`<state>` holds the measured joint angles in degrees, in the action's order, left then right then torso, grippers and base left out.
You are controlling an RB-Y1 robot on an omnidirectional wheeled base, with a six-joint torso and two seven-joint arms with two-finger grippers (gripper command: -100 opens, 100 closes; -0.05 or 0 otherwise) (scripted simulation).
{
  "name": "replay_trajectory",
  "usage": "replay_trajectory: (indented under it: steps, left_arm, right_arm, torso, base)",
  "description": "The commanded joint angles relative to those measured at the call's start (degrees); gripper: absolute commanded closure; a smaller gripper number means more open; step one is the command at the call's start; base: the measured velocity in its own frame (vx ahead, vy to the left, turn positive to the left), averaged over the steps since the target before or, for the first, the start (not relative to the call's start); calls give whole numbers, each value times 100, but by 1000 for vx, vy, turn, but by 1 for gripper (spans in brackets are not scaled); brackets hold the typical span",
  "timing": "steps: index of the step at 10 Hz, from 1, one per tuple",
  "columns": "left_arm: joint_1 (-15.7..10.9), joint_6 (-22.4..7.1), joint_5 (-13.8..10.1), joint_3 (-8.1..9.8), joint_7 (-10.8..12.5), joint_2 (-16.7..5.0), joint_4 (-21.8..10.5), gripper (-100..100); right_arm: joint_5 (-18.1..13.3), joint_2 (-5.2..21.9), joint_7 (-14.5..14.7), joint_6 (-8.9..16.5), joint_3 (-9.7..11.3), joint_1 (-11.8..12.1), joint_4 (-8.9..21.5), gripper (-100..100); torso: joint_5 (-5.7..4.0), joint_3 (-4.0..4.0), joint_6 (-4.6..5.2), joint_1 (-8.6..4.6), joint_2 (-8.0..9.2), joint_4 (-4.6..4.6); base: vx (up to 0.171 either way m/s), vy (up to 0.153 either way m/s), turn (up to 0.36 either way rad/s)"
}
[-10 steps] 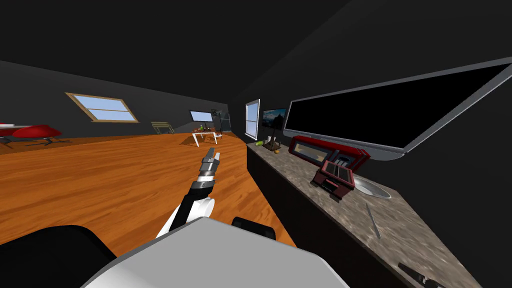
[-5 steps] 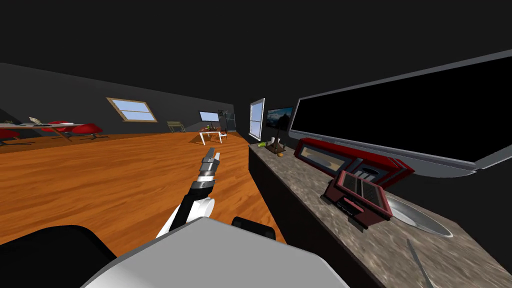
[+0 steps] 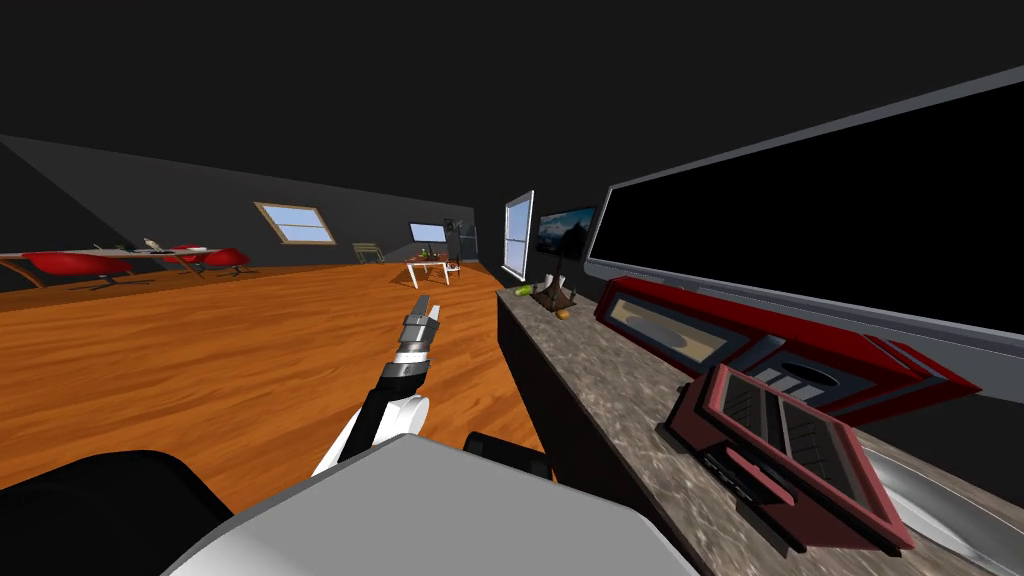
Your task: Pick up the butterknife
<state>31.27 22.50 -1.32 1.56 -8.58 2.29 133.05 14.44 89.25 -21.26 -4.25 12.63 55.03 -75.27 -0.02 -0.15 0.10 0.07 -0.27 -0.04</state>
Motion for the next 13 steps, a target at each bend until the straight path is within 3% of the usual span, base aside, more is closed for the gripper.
replay_trajectory:
  steps: [1,4,5,6,10,11,12,13]
  left_arm:
    - [0,0,0,0,0,0,0,0]
    - [0,0,0,0,0,0,0,0]
    - [0,0,0,0,0,0,0,0]
    - [0,0,0,0,0,0,0,0]
    - [0,0,0,0,0,0,0,0]
    - [-1,0,0,0,0,0,0,0]
    - [-1,0,0,0,0,0,0,0]
    - [-1,0,0,-1,0,1,0,0]
  right_arm:
    - [-54,-159,62,-1,32,-74,77,-100]
    - [-161,-476,186,-3,95,-223,230,-100]
    - [-132,-399,155,6,35,-142,166,-100]
    - [-136,-411,167,8,31,-142,169,100]
    - [-142,-403,174,54,47,-119,196,100]
    - [-142,-403,174,52,46,-121,195,0]
    - [-71,-212,83,-1,42,-99,102,100]
    - [-36,-106,41,-1,21,-50,51,100]
  torso:
    - [0,0,0,0,0,0]
    - [0,6,1,1,9,3]
    - [1,7,1,1,10,3]
    - [3,8,1,8,13,4]
    - [-11,26,-12,5,31,22]
    - [-11,27,-11,3,32,22]
    - [-11,27,-11,3,33,22]
    - [-8,29,-11,15,37,22]
  base:
    - [17,-23,50]
    - [24,-35,48]
    - [9,-17,8]
    - [0,0,0]
    - [-1,-1,-4]
    - [0,0,0]
    - [-18,31,-56]
    - [-27,49,-69]
